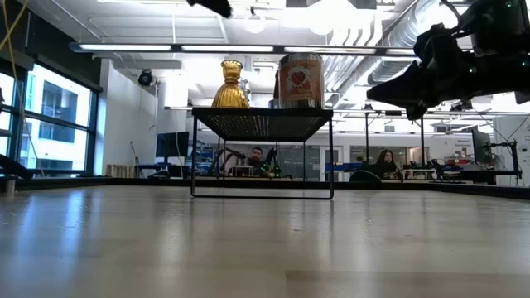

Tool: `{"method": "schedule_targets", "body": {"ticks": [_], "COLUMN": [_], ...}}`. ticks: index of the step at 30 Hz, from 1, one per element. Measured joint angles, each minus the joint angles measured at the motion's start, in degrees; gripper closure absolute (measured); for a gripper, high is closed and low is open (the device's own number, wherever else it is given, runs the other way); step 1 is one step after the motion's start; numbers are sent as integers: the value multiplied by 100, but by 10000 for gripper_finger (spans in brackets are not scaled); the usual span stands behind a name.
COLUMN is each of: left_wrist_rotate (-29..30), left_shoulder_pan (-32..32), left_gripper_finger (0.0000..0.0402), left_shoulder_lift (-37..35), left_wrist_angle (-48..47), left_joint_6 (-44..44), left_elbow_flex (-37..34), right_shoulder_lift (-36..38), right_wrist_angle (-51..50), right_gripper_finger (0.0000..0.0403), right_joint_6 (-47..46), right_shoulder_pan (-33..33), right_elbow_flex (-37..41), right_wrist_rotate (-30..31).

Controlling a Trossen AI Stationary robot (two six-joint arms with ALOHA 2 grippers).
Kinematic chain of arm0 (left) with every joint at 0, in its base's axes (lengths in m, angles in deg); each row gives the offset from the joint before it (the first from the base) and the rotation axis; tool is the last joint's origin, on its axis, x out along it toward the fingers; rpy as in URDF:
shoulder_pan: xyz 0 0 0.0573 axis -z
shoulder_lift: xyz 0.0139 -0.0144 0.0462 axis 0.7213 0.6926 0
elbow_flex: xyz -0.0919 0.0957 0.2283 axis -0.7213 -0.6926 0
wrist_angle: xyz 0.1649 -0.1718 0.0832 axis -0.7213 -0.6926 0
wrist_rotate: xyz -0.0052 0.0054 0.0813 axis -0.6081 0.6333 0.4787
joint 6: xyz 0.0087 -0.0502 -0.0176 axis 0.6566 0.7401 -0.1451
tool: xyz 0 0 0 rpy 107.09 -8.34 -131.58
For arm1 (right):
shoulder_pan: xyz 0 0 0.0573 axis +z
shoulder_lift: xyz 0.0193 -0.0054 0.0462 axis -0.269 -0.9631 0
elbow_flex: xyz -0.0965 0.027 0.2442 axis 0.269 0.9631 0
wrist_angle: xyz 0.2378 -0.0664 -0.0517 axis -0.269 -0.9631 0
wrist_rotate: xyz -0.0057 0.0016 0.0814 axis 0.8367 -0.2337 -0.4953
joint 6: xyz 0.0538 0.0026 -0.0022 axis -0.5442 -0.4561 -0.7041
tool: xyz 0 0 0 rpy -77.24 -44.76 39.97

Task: Pick & Place candle stick holders
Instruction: Return to Home Position

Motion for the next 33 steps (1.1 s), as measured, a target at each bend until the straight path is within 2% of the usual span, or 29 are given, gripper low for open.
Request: {"method": "schedule_targets", "body": {"ticks": [4, 8, 12, 15, 19, 24, 30, 33], "left_wrist_rotate": [-5, -86, -149, -120, 1, 122, 298, 350], "left_shoulder_pan": [313, 462, 459, 459, 459, 457, 455, 455], "left_gripper_finger": [352, 395, 393, 399, 399, 400, 401, 401], "left_shoulder_lift": [-797, -1790, -2820, -3499, -4275, -4955, -5614, -5952], "left_wrist_angle": [844, 2275, 3653, 4230, 4650, 4836, 5010, 5011], "left_joint_6": [-73, 78, 319, 420, 577, 620, 637, 684], "left_elbow_flex": [-1074, -2823, -4432, -5315, -6057, -6726, -7325, -7595], "right_shoulder_lift": [0, 36, 183, 432, 920, 1710, 2665, 3066], "right_wrist_angle": [-13, -126, -397, -778, -1813, -2864, -3557, -3760], "right_gripper_finger": [402, 402, 402, 402, 403, 403, 403, 403], "right_joint_6": [-47, -25, -3, -7, 14, 525, 690, 704], "right_shoulder_pan": [2, -2, -31, -168, -444, -675, -1139, -1411], "right_elbow_flex": [0, 0, -7, -20, -266, -378, -376, -346], "right_wrist_rotate": [-206, -434, -724, -838, -745, -933, -1952, -2167]}}
